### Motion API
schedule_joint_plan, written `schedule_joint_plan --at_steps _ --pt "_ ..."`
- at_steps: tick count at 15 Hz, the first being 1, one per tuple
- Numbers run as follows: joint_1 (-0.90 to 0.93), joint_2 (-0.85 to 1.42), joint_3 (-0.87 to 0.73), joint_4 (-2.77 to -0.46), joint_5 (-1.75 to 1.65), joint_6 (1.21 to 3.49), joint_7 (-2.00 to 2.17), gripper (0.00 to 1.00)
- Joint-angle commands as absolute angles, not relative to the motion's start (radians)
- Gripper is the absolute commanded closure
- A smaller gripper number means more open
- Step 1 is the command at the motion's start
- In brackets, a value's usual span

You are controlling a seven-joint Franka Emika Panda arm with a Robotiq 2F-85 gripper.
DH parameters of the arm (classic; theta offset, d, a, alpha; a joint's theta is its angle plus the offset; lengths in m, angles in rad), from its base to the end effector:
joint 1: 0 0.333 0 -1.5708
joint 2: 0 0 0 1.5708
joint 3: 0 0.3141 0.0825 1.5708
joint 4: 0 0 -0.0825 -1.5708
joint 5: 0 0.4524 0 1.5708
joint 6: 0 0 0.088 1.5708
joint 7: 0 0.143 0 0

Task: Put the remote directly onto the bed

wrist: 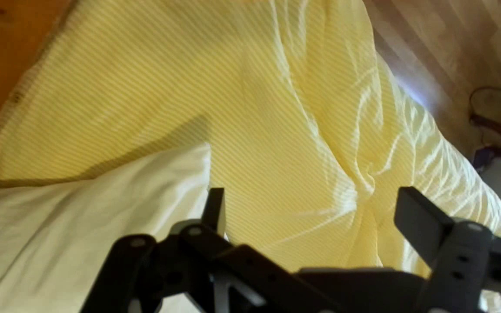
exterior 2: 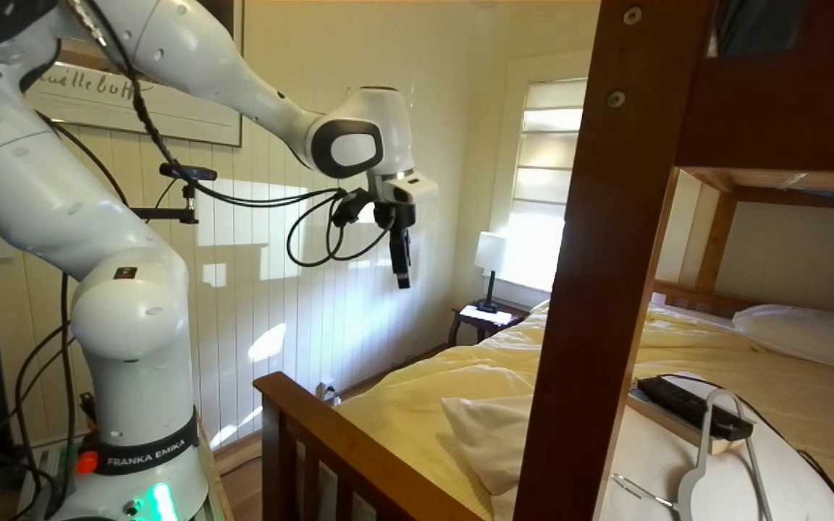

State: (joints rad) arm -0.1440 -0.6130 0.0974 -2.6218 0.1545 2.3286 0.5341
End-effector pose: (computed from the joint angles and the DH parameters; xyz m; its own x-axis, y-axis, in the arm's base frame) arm 0.4601 -0.0185 0.4111 0.7423 -0.6314 0.2245 -0.5892 -0.7745 -0.2300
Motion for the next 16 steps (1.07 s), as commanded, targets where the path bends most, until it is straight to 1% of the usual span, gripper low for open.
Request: schedule_joint_plan --at_steps 1,3,5,6,9,10,16 --pt "-0.244 -0.420 0.286 -2.468 0.092 2.469 0.808 0.00" --pt "-0.325 -0.366 0.381 -2.416 0.020 2.527 0.964 0.00" --pt "-0.401 -0.342 0.435 -2.385 -0.070 2.552 1.105 0.00" --pt "-0.371 -0.324 0.385 -2.374 -0.156 2.555 1.192 0.00" --pt "-0.409 -0.311 0.344 -2.364 -0.323 2.524 1.382 0.00" --pt "-0.322 -0.325 0.293 -2.386 -0.275 2.537 1.295 0.00" --pt "-0.337 -0.313 0.271 -2.382 -0.329 2.535 1.368 0.00"
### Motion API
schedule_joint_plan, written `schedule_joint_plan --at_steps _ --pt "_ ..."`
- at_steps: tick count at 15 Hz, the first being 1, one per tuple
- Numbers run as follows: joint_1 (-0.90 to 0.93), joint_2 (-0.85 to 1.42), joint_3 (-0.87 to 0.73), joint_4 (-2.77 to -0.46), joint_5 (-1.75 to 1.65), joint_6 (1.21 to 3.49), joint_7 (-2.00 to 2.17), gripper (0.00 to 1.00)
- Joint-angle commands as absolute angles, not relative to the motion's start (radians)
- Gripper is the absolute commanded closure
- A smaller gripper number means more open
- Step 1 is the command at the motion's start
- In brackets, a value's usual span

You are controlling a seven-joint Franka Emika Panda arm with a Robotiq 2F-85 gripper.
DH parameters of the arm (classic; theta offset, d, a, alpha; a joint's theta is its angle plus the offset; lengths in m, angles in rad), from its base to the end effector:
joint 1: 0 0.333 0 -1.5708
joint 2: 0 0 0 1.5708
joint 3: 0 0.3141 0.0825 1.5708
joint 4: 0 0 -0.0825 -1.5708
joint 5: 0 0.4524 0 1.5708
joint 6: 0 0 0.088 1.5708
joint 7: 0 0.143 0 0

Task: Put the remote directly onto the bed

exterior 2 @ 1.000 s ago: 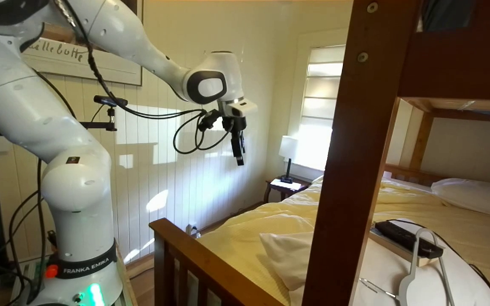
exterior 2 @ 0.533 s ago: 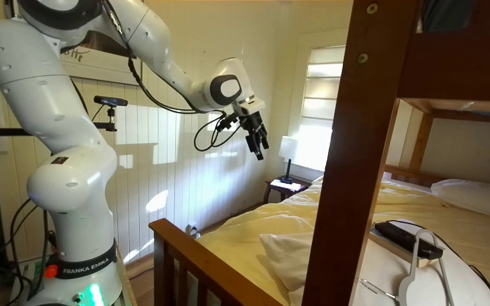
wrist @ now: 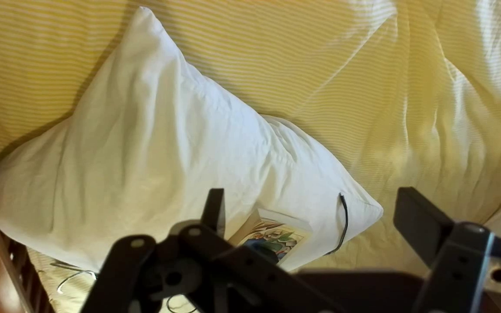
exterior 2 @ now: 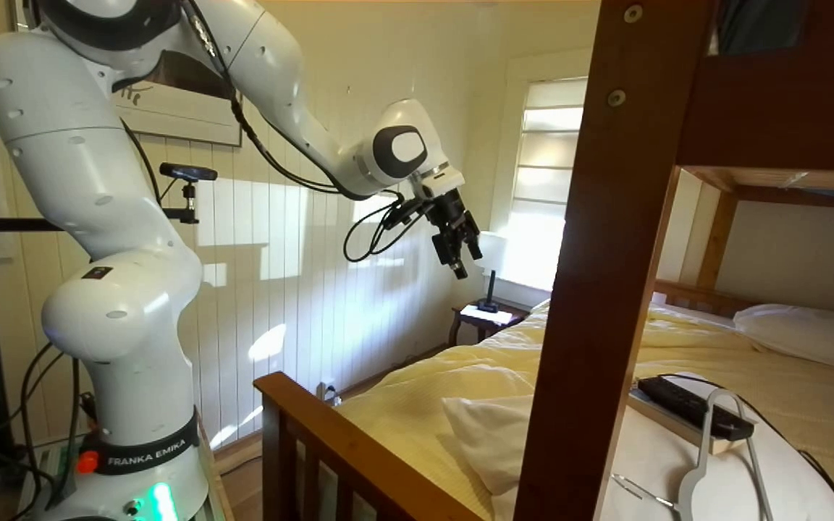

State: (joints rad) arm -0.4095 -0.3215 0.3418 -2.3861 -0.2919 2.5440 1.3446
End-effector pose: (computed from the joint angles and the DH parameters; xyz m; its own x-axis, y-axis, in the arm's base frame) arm 0.5609 -0.0402 0.4192 0.2626 -0.8643 0.4290 -0.8616 -0.4102 -0.2991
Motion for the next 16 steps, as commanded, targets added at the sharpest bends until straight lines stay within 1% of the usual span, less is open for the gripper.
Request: schedule_joint_plan --at_steps 1,5,6,7,10,13,16 --pt "-0.337 -0.313 0.272 -2.382 -0.331 2.536 1.371 0.00" --pt "-0.337 -0.313 0.272 -2.382 -0.331 2.536 1.371 0.00" --pt "-0.381 -0.294 0.305 -2.348 -0.399 2.494 1.488 0.00" --pt "-0.484 -0.283 0.392 -2.325 -0.471 2.490 1.572 0.00" --pt "-0.582 -0.214 0.436 -2.252 -0.670 2.461 1.773 0.00" --pt "-0.663 -0.128 0.504 -2.152 -0.881 2.346 1.986 0.00" --pt "-0.679 -0.013 0.564 -2.042 -1.079 2.155 2.191 0.00"
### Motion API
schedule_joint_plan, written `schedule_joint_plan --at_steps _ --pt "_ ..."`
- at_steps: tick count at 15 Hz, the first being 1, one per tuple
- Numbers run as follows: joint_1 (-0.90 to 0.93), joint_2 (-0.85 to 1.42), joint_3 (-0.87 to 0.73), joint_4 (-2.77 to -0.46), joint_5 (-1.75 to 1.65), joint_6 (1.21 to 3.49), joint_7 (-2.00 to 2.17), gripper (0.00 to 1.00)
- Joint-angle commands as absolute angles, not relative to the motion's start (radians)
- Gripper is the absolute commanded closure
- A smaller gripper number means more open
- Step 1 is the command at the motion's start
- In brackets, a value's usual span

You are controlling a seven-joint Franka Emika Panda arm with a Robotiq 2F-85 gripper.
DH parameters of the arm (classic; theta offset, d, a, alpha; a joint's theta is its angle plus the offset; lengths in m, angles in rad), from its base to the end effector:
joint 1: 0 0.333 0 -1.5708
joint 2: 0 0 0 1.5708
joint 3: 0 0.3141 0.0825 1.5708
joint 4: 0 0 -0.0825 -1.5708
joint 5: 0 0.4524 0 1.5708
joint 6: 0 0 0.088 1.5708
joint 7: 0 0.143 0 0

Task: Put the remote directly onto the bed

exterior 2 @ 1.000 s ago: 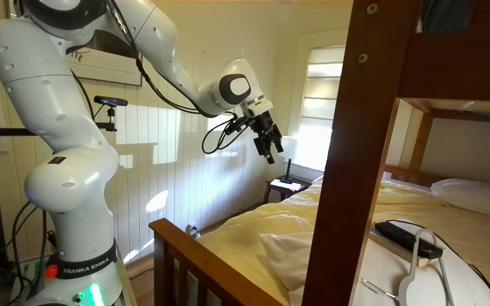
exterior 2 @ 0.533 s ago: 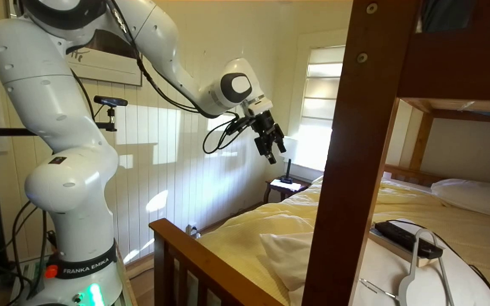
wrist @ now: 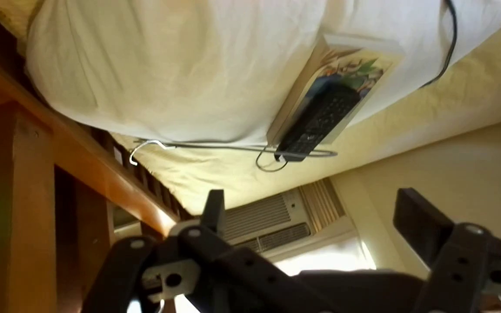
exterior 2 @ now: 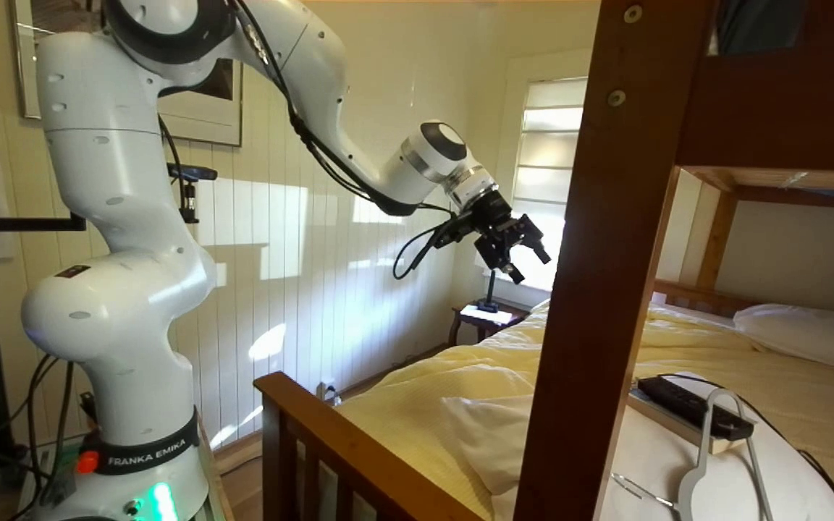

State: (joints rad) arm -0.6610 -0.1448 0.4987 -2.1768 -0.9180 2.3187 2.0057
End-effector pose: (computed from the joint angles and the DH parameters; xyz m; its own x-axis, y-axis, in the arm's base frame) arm 0.5991 -0.1308 0.4234 -0.1439 -0.7195 0.6795 -0.9466 -0.1001 -0.3065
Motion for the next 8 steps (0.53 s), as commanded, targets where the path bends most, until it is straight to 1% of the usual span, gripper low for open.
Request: schedule_joint_plan --at_steps 1,2,3,4,5,6,8 --pt "-0.669 0.030 0.580 -2.008 -1.143 2.082 2.261 0.00" --pt "-0.468 0.077 0.412 -1.977 -1.214 1.992 2.316 0.00" --pt "-0.607 0.111 0.567 -1.953 -1.245 1.918 2.345 0.00" --pt "-0.390 0.147 0.377 -1.919 -1.244 1.837 2.333 0.00" --pt "-0.348 0.162 0.336 -1.903 -1.201 1.823 2.282 0.00" --pt "-0.300 0.082 0.259 -1.983 -1.183 1.908 2.287 0.00" --pt "-0.237 0.132 0.216 -1.945 -1.180 1.865 2.286 0.00"
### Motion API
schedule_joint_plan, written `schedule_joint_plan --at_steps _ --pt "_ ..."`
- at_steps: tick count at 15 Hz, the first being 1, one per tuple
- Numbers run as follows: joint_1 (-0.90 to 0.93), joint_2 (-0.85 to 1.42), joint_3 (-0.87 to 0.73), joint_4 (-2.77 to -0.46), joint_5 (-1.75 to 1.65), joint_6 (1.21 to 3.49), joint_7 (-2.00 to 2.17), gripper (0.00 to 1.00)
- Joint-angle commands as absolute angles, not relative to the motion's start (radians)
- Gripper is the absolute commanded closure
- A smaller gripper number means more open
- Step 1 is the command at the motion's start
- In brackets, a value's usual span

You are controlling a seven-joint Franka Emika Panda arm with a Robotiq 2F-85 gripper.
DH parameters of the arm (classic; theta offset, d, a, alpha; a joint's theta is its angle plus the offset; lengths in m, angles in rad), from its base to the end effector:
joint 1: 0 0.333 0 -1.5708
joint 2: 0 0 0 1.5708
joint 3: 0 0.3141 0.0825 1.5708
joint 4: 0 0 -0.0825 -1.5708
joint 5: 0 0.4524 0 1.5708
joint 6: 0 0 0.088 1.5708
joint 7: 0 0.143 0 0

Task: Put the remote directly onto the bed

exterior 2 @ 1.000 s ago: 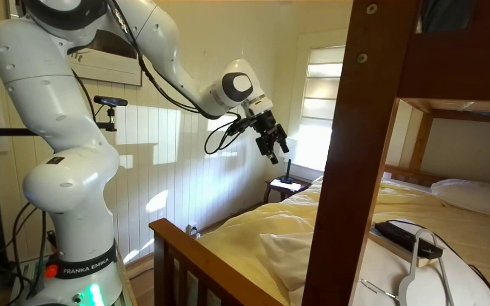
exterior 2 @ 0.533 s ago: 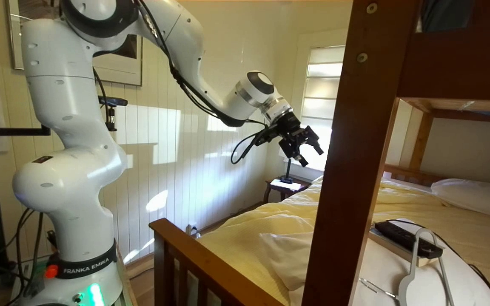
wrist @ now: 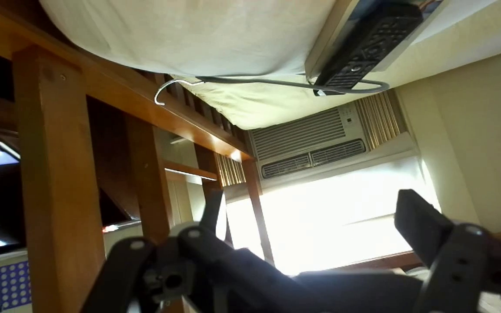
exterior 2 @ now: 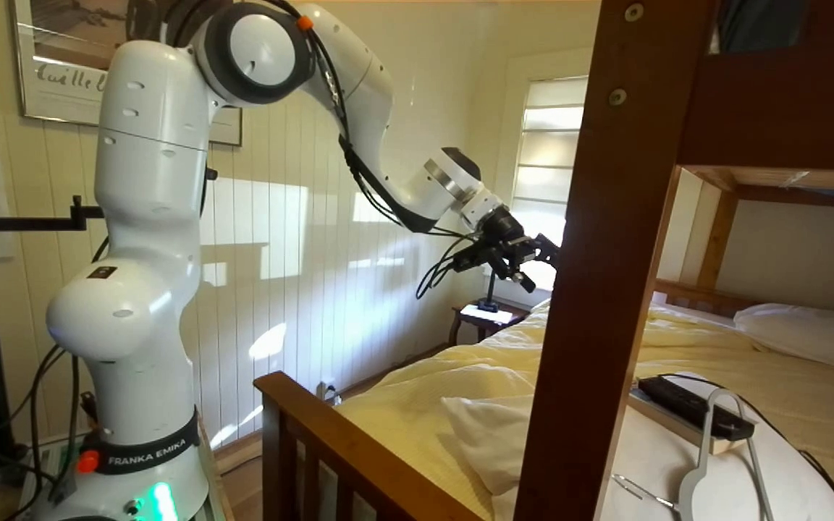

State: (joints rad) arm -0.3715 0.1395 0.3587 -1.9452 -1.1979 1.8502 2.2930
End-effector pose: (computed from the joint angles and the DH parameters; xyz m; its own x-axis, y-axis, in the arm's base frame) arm 0.6453 -0.1184 0.3856 -0.2578 -0.4806 0.8382 -0.9645 0.0760 -0.2530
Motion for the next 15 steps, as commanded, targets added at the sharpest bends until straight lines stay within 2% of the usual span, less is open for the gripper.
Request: schedule_joint_plan --at_steps 1,4,8,13,14,15 --pt "-0.229 0.143 0.211 -1.934 -1.179 1.858 2.286 0.00" --pt "-0.170 0.206 0.157 -1.867 -1.150 1.774 2.383 0.00" --pt "-0.115 0.285 0.066 -1.816 -1.143 1.959 2.448 0.00" --pt "-0.159 0.308 -0.008 -1.828 -1.074 2.390 2.330 0.00" --pt "-0.110 0.296 -0.033 -1.854 -1.124 2.304 2.380 0.00" --pt "-0.112 0.298 -0.046 -1.854 -1.119 2.330 2.370 0.00"
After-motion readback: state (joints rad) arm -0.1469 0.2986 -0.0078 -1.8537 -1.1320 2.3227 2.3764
